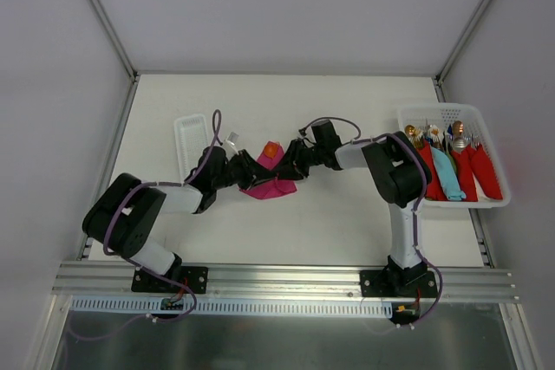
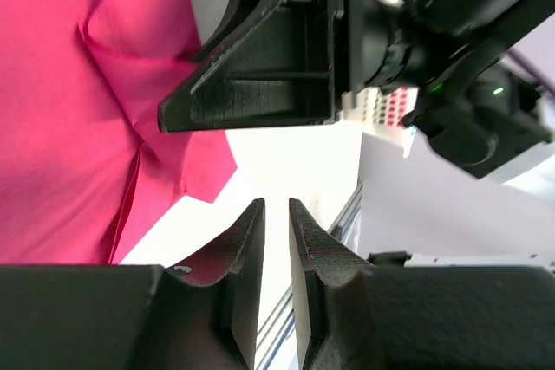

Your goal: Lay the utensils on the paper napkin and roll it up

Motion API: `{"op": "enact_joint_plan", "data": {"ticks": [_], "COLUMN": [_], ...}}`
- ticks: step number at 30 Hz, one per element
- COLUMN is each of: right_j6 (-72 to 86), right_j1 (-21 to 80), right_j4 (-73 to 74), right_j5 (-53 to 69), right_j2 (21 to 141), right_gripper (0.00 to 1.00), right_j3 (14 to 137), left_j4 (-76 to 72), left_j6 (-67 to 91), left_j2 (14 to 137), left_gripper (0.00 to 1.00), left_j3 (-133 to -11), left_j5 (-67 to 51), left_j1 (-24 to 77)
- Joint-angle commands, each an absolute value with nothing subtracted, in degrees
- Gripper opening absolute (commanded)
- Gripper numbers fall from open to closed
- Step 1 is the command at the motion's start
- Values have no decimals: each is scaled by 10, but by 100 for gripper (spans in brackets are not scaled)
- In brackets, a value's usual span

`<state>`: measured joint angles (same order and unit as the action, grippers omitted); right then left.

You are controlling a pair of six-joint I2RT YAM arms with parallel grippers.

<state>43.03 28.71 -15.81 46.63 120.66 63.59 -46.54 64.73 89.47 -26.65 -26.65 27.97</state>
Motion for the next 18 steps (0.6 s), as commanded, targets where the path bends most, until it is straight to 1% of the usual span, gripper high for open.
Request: {"op": "enact_joint_plan", "data": {"ticks": [1, 4, 6, 9, 10, 15, 16, 18], "right_j6": [405, 399, 396, 392, 385, 369, 364, 356], "right_j1": [285, 286, 287, 288, 289, 293, 293, 294], "right_j4": [-122, -121, -121, -120, -121, -107, -104, -98], "right_j5": [439, 439, 439, 436, 435, 430, 429, 428], "right_j2": [1220, 1216, 1216, 1214, 1214, 1210, 1210, 1211], "right_gripper": [41, 49, 51, 49, 47, 47, 43, 42], "right_j3": [638, 638, 640, 640, 640, 642, 646, 649], "left_j4": [-396, -332, -289, -257, -256, -225, -204, -182], "left_j6": [621, 620, 612, 608, 611, 606, 602, 592], "left_j2": [843, 838, 849, 881, 888, 953, 964, 995], "left_gripper": [17, 17, 17, 14, 13, 13, 11, 9], "left_j3": [-291, -329, -355, -400, -414, -482, -509, -532], "left_j5": [-227, -209, -210, -213, -214, -246, -252, -266], "left_j1": [262, 241, 229, 223, 220, 217, 218, 218]}}
